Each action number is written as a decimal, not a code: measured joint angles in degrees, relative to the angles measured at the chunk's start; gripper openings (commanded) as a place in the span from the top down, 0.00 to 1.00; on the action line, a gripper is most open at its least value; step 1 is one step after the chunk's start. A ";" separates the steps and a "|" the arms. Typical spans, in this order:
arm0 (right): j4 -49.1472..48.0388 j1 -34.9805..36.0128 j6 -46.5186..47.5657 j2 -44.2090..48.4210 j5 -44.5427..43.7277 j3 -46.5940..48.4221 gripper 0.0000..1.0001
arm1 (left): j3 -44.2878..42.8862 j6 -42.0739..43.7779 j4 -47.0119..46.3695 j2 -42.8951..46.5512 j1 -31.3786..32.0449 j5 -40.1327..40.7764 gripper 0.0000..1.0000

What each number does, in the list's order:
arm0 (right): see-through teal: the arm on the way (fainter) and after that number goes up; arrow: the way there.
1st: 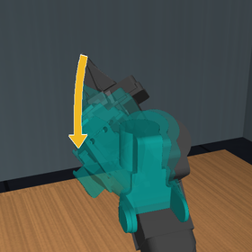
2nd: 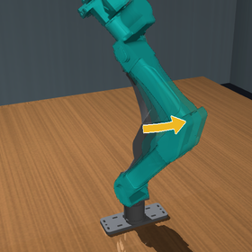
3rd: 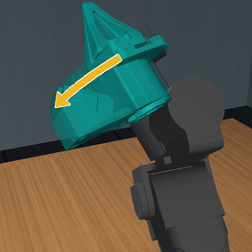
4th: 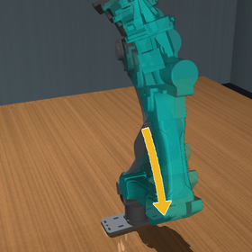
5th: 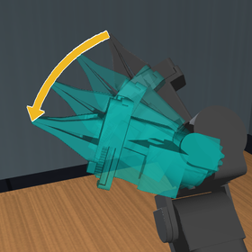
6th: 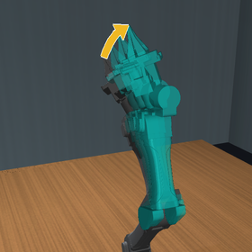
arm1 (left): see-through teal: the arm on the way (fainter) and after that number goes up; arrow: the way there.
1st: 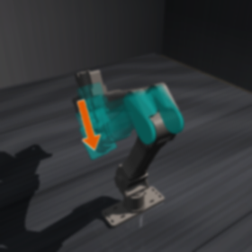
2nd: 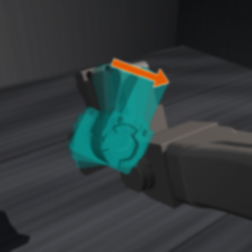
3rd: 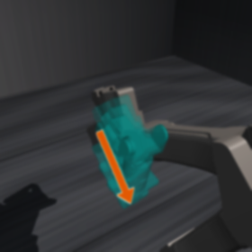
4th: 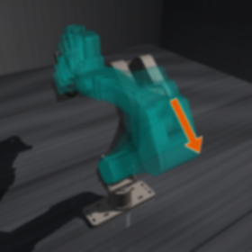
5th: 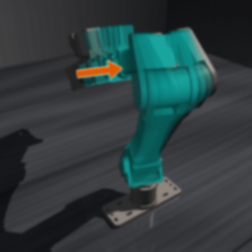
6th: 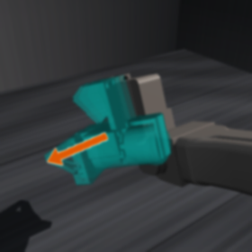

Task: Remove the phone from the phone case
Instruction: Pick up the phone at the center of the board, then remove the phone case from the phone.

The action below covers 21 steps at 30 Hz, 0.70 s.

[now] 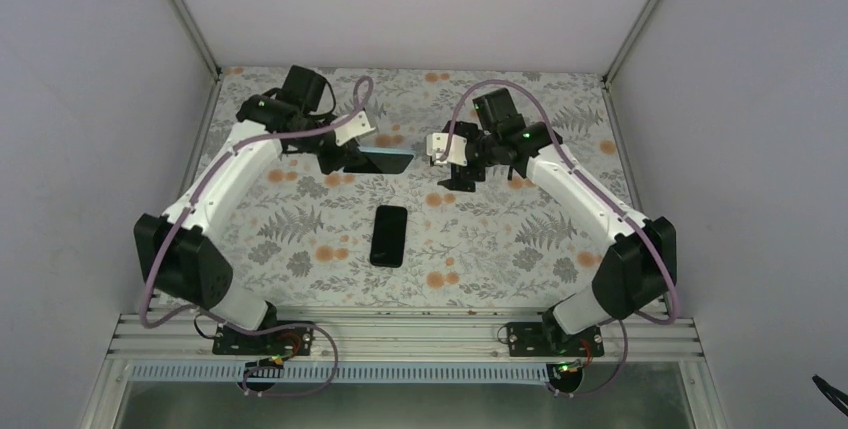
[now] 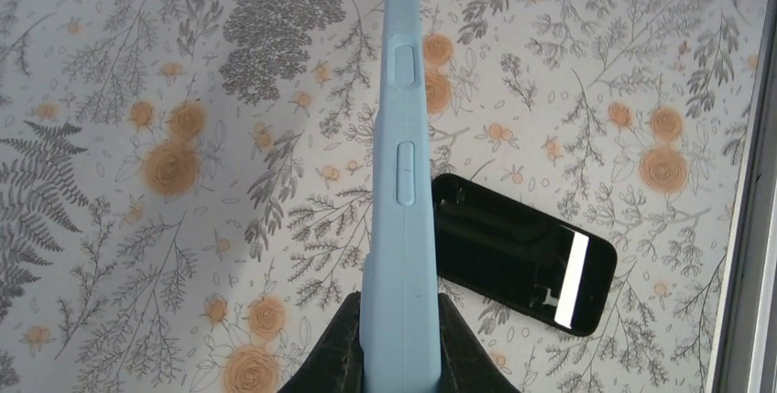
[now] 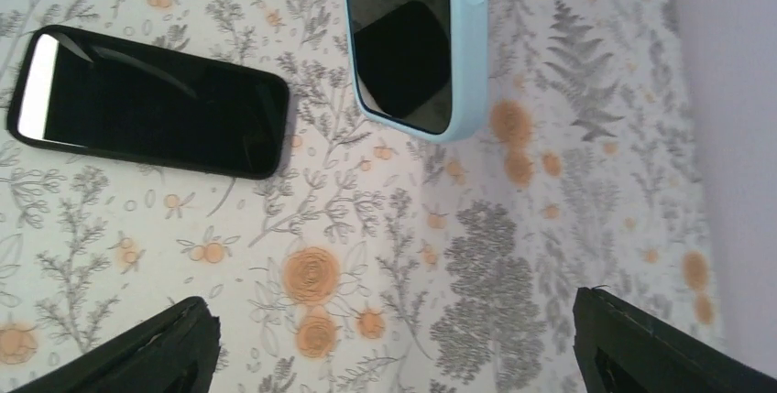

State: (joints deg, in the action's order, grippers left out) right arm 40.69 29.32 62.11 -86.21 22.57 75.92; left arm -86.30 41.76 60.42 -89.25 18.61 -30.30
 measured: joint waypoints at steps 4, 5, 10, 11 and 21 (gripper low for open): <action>1.38 -0.57 -0.39 -1.75 2.23 -0.35 0.07 | 3.67 0.68 -1.51 3.74 2.67 2.67 0.98; 1.38 -0.59 -0.72 -2.25 2.84 -0.35 0.07 | 4.37 0.70 -1.81 4.17 3.45 3.15 0.98; 2.16 -0.59 -1.38 -6.38 5.40 1.99 0.09 | 7.39 0.66 -2.69 5.07 6.51 5.07 0.98; 2.45 -0.59 -1.40 -7.52 5.64 2.89 0.10 | 7.80 0.63 -2.80 5.16 7.08 5.31 0.98; 5.64 -0.59 -1.14 -15.85 6.78 7.28 0.14 | 9.01 -0.42 -4.83 5.97 9.64 6.60 0.98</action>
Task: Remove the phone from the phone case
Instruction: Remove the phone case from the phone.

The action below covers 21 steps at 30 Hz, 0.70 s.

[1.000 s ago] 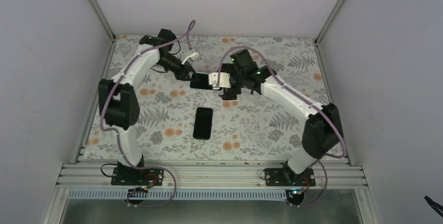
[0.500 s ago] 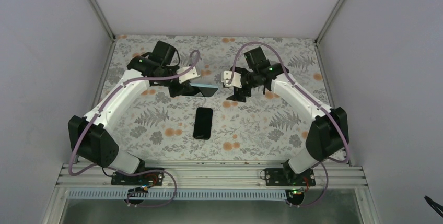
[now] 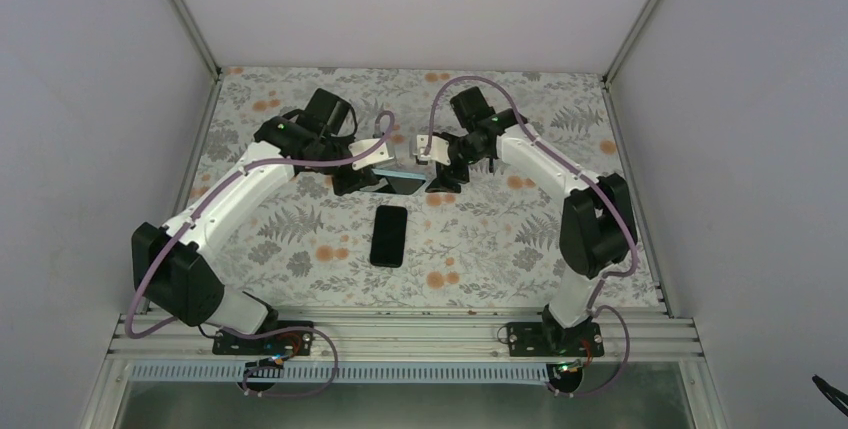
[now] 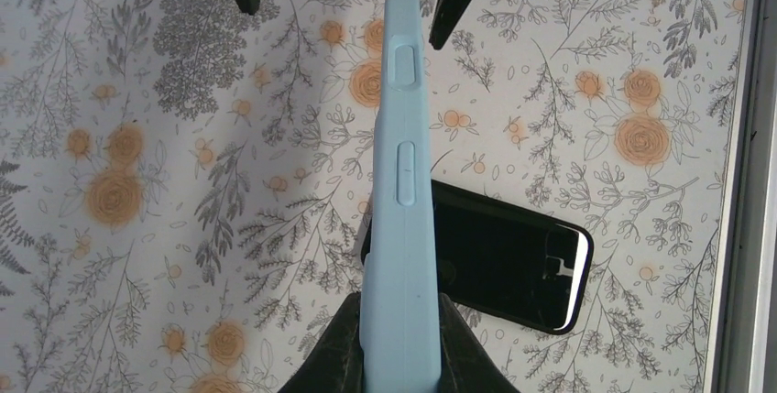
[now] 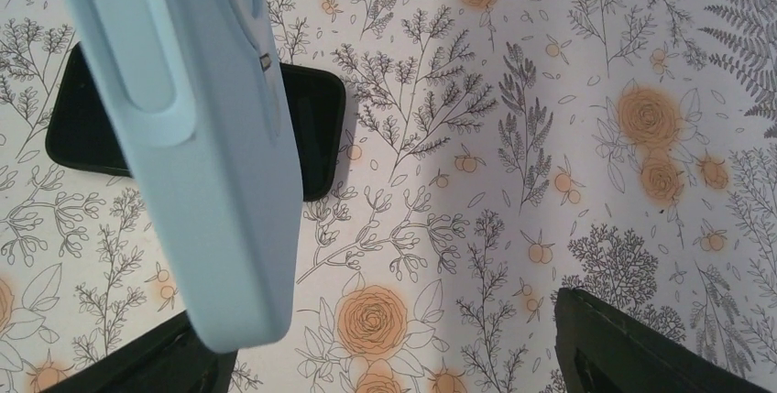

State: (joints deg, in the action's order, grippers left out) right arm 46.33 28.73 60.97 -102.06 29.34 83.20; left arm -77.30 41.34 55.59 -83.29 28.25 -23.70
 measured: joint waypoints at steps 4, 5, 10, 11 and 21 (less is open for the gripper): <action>0.00 0.00 0.00 -0.35 -0.04 0.00 0.15 | 0.02 0.00 -0.37 0.02 0.28 0.09 0.98; 0.00 0.00 0.00 -0.39 -0.04 0.02 0.15 | 0.02 0.00 -0.37 0.02 0.42 0.17 0.98; 0.68 0.00 0.11 -1.18 -0.04 1.36 0.16 | 0.02 -0.17 -0.50 0.02 1.27 0.79 0.98; 0.92 0.00 0.15 -1.40 -0.07 1.66 0.16 | 0.02 -0.22 -0.63 0.02 1.29 0.85 0.98; 3.15 -0.02 0.92 -3.10 -0.76 3.48 0.17 | 0.02 -0.59 -0.59 0.02 3.04 3.17 0.98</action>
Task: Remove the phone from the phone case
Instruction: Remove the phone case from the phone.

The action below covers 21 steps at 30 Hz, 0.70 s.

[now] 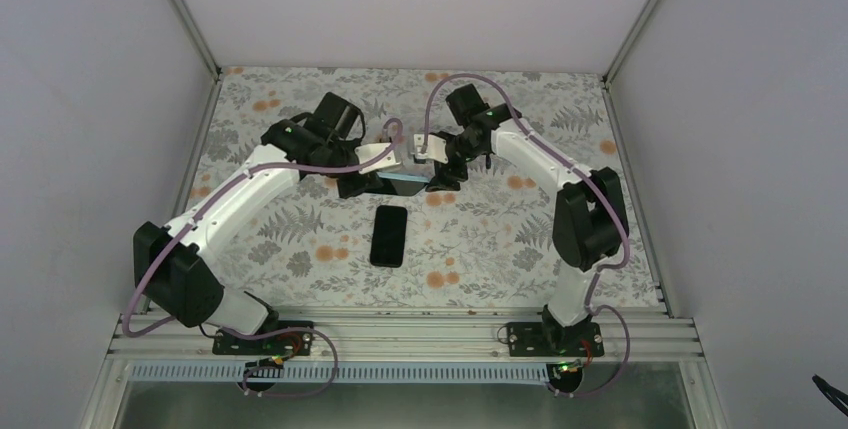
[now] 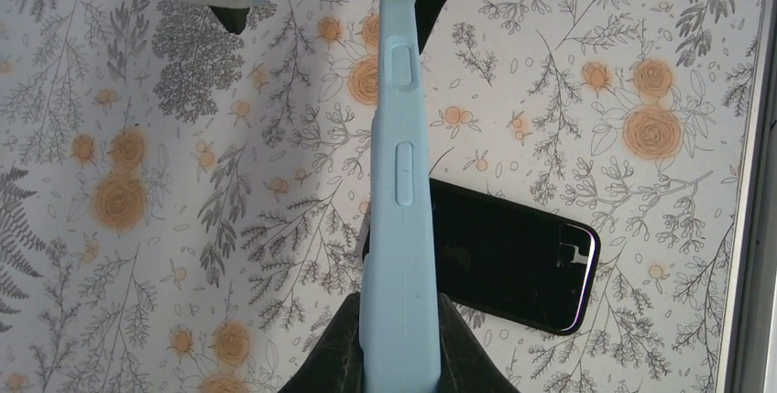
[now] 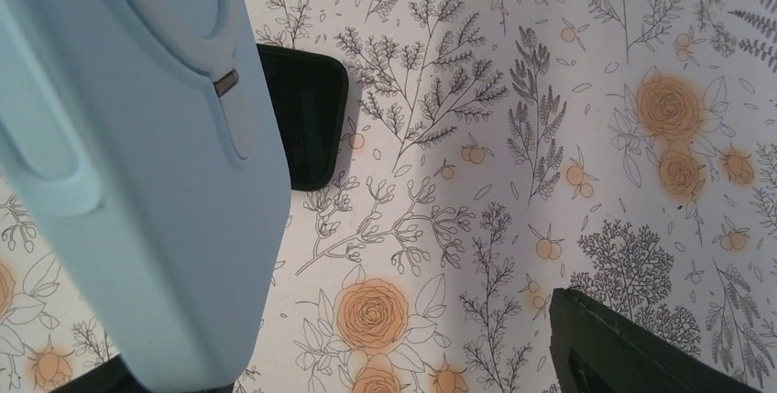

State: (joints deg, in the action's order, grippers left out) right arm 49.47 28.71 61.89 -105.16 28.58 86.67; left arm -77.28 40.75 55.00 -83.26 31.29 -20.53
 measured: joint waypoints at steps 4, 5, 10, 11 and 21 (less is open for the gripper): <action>3.45 0.02 1.51 -2.69 -0.79 3.72 0.17 | 0.00 -0.94 -0.02 0.09 1.31 1.92 0.98; 4.96 0.02 1.99 -4.00 -1.01 5.46 0.16 | -0.02 -1.38 -0.07 0.15 1.97 3.04 0.98; 13.00 0.09 4.33 -10.05 -2.82 13.55 0.16 | -0.04 -4.24 0.09 1.14 7.02 10.69 0.98; 14.58 0.09 4.74 -11.13 -3.34 15.06 0.16 | -0.04 -4.83 0.35 1.53 8.28 12.50 0.98; 13.25 -4.24 6.05 -18.34 -9.05 27.04 0.15 | 3.06 -5.51 9.49 7.34 16.00 9.05 0.98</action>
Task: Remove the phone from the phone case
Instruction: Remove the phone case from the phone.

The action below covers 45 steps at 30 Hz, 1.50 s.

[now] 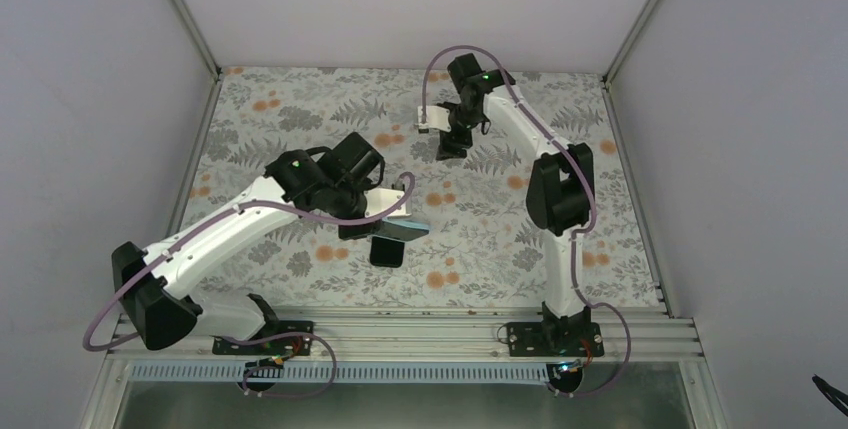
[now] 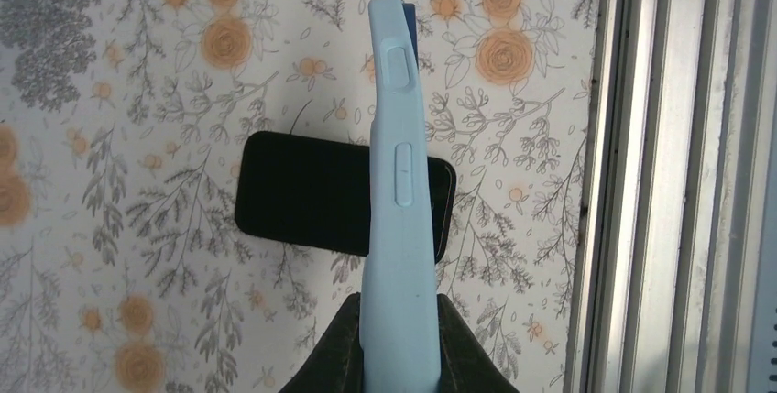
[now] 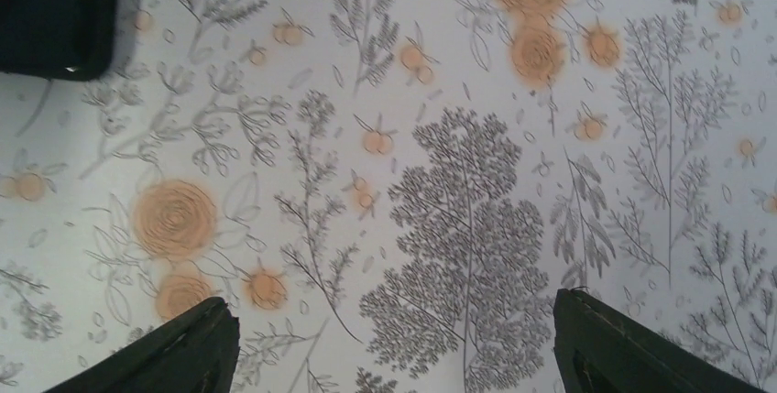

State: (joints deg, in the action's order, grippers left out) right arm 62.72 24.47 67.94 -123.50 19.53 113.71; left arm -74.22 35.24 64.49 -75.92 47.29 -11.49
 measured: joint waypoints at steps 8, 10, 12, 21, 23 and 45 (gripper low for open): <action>-1.16 -2.01 0.87 3.04 0.35 -7.08 0.13 | 0.66 0.26 -1.53 3.10 -0.28 4.57 0.98; -2.95 -1.44 0.79 8.35 0.92 -15.47 0.14 | 0.66 0.55 -3.32 3.15 -0.37 5.86 0.98; -4.28 -0.09 0.33 14.08 1.40 -22.25 0.14 | 0.68 1.31 -5.60 2.43 -0.87 6.80 0.98; -13.18 4.26 -3.48 29.42 5.44 -37.35 0.16 | -0.48 4.33 -9.33 -6.10 -3.72 6.12 0.98; -14.58 4.24 -4.02 29.49 5.53 -38.01 0.16 | -1.07 4.63 -9.60 -6.64 -4.02 5.75 0.98; -21.11 3.96 -6.80 29.44 6.97 -38.42 0.21 | -2.08 4.81 -11.80 -6.56 -6.40 3.93 0.98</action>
State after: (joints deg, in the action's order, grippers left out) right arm 41.60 28.42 61.14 -94.06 26.50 75.29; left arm -76.29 40.05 52.69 -82.48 40.88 -7.55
